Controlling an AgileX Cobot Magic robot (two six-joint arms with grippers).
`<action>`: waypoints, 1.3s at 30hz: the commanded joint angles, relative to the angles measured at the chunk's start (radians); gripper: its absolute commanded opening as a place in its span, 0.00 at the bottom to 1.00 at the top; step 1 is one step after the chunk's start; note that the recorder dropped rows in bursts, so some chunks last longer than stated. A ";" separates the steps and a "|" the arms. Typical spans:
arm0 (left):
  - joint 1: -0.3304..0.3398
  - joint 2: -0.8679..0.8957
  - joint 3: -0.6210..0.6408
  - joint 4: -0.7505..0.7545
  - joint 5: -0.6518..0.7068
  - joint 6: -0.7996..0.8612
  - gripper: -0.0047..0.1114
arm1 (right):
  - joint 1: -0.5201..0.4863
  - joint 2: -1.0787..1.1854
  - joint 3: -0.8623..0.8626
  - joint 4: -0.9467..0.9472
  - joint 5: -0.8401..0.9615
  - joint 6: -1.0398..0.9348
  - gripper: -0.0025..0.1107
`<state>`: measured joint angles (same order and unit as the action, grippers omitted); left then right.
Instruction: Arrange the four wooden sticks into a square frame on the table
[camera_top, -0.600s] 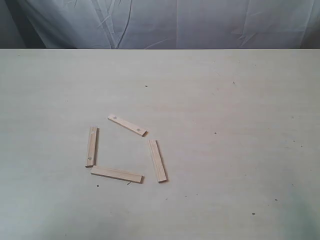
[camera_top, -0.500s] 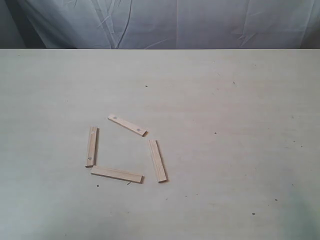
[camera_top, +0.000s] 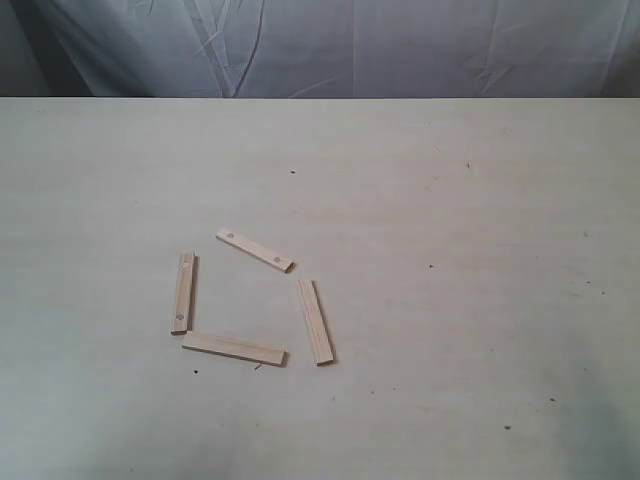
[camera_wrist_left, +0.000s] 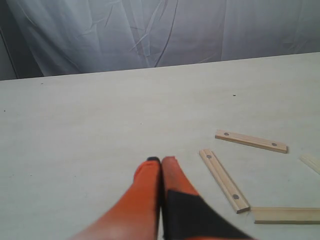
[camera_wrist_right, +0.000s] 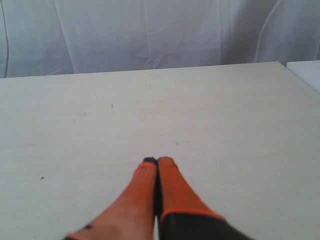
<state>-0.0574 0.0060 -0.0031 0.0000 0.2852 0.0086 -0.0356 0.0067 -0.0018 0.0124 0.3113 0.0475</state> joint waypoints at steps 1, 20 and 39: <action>-0.004 -0.006 0.003 0.000 0.001 -0.001 0.04 | -0.003 -0.007 0.002 -0.001 -0.008 -0.002 0.02; -0.004 -0.006 0.003 0.000 0.001 -0.001 0.04 | -0.003 -0.007 0.002 -0.003 -0.371 -0.002 0.02; -0.004 -0.006 0.003 0.000 0.001 -0.001 0.04 | -0.003 0.627 -0.645 0.125 0.034 -0.276 0.01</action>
<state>-0.0574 0.0060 -0.0031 0.0000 0.2852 0.0086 -0.0356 0.4742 -0.5433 0.1472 0.2501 -0.2170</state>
